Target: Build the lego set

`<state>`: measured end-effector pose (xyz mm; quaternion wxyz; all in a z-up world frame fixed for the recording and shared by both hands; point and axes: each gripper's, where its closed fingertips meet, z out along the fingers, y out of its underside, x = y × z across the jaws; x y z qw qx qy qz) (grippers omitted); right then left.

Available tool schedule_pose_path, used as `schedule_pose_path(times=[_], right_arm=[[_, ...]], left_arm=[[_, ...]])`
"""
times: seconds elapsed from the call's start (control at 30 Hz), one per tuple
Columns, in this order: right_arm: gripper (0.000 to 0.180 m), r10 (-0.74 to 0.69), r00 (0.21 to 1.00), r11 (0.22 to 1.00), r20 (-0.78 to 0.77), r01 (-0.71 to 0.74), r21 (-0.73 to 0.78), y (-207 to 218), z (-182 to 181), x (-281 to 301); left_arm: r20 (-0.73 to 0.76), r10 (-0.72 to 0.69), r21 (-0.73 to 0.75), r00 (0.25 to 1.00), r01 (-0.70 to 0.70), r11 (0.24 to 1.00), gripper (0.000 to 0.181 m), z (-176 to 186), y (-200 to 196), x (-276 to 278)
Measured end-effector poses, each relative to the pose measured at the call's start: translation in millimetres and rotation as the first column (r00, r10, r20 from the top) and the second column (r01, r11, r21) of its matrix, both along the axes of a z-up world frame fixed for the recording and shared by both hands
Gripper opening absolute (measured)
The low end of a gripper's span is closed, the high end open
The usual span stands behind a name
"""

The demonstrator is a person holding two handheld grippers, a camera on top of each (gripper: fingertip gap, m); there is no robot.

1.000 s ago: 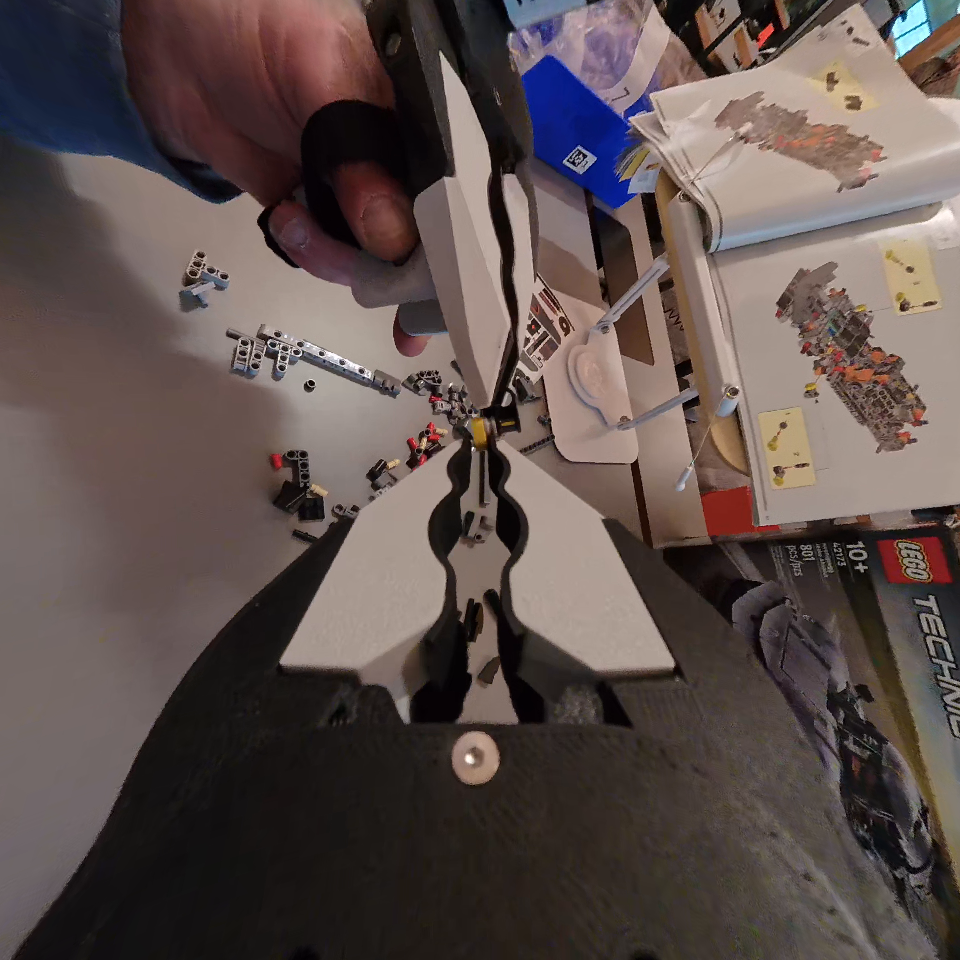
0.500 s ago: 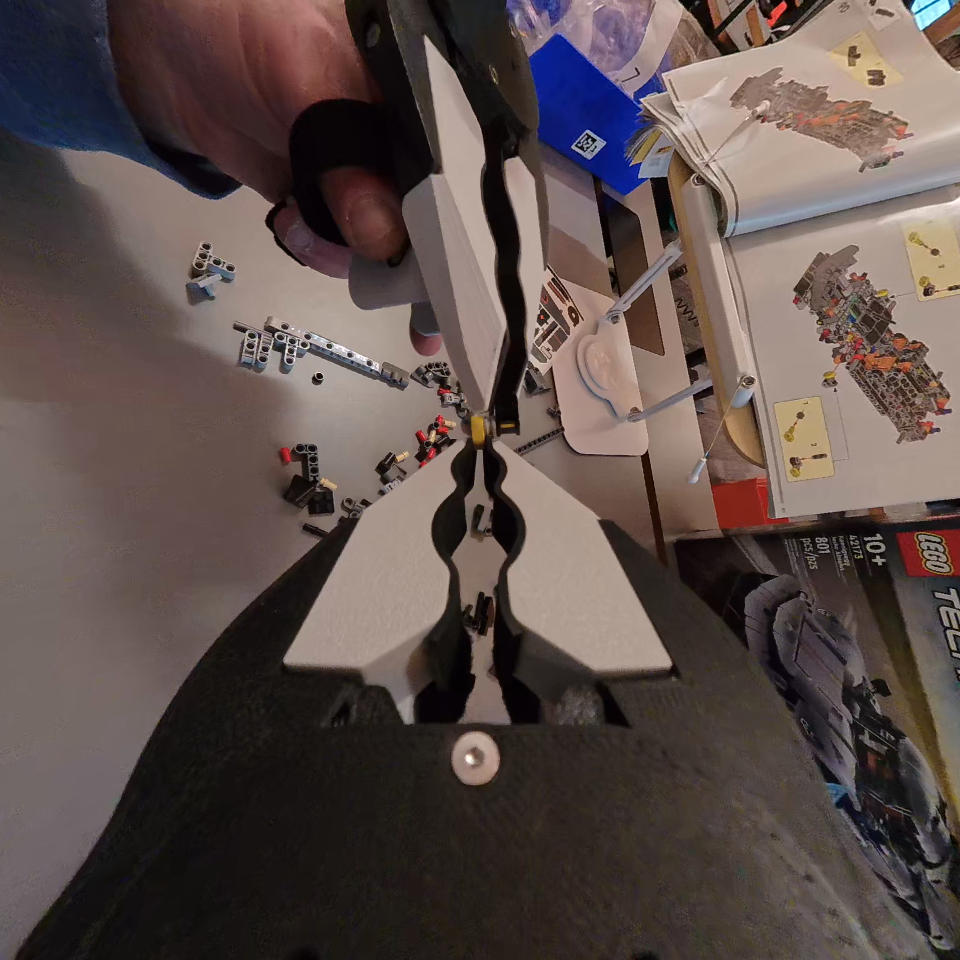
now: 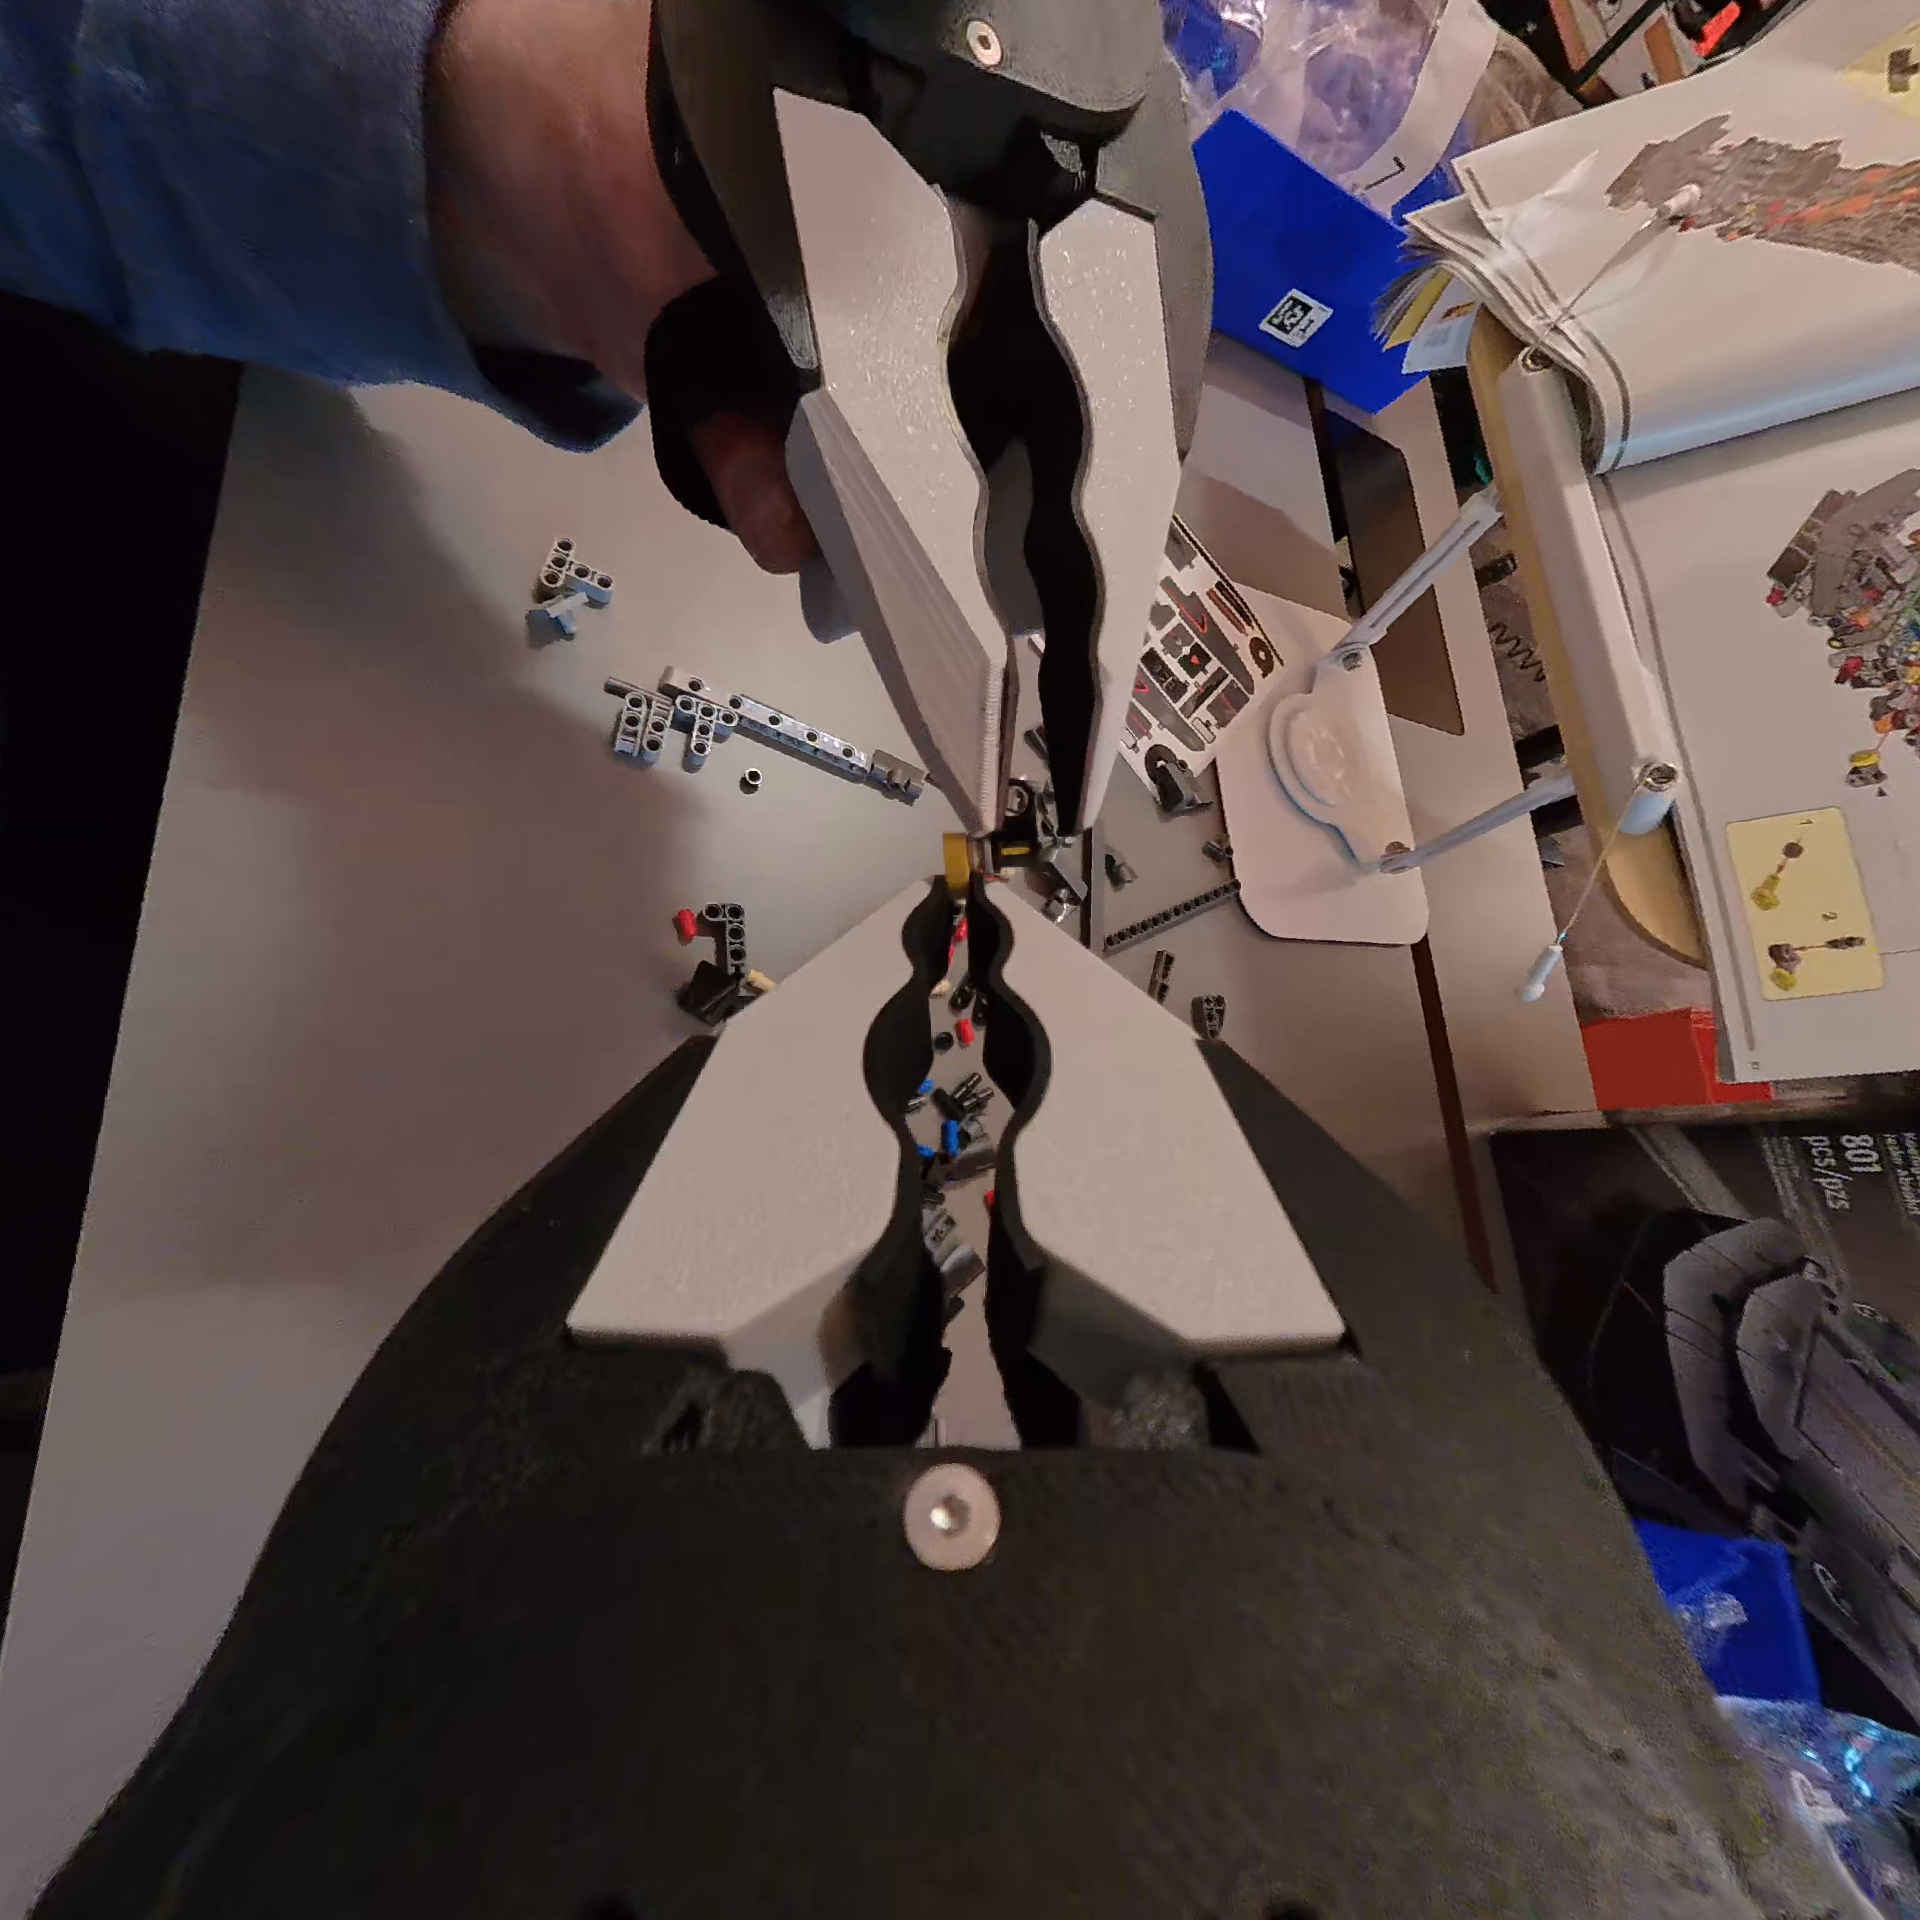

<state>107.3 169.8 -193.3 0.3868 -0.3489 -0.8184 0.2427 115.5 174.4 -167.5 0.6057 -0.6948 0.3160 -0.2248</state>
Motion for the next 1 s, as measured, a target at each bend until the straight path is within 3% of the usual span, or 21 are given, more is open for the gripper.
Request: schedule_pose_path(times=[1.0], right_arm=[[0.000,0.045,0.998,0.983,-0.035,-0.050,-0.174,-9,1,11]], left_arm=[[-0.031,-0.085,0.057,0.996,0.086,0.995,0.015,-6,-5,19]])
